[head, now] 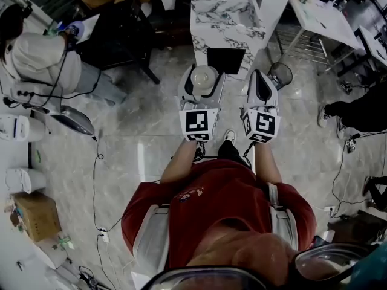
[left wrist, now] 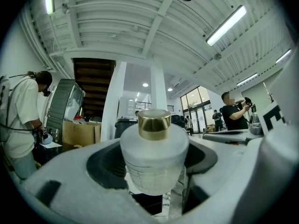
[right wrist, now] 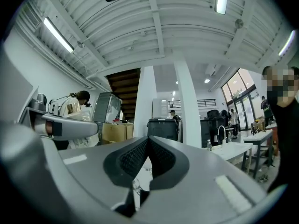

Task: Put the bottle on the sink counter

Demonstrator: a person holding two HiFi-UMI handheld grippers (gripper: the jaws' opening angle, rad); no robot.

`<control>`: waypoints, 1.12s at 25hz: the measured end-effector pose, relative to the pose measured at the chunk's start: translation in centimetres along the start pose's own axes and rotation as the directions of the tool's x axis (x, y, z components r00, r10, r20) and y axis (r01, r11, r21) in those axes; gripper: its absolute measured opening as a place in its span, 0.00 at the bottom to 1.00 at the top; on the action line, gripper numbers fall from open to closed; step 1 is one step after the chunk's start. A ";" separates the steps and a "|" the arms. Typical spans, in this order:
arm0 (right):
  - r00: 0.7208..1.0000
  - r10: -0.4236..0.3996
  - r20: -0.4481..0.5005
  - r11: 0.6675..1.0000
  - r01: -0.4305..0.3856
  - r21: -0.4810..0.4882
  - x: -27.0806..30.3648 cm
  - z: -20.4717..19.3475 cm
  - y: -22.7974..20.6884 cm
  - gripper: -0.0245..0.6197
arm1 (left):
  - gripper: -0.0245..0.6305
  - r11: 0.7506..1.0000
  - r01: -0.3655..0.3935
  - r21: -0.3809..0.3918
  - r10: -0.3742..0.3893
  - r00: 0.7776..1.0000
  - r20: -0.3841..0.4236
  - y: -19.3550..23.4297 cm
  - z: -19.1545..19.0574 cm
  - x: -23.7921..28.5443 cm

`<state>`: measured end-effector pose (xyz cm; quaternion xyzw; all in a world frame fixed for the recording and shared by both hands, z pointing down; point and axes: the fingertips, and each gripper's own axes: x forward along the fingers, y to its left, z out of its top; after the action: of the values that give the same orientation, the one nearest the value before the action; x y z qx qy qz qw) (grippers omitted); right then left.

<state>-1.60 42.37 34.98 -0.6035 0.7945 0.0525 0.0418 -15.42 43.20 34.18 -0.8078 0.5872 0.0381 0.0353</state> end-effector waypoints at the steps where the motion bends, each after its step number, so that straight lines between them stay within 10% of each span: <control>1: 1.000 0.000 -0.008 1.000 0.000 -0.001 0.6 -0.3 -0.3 0.04 | 0.55 1.000 0.001 -0.003 -0.001 1.000 -0.001 0.1 -0.2 0.8; 28: 0.996 -0.045 -0.076 0.998 0.048 0.041 15.7 -5.0 -16.3 0.04 | 0.55 1.000 0.022 -0.002 -0.022 0.998 -0.060 -4.0 -3.5 22.7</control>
<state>9.83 22.38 37.31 -0.6223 0.7822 0.0119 0.0261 -4.57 22.60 35.34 -0.8151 0.5790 0.0137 0.0174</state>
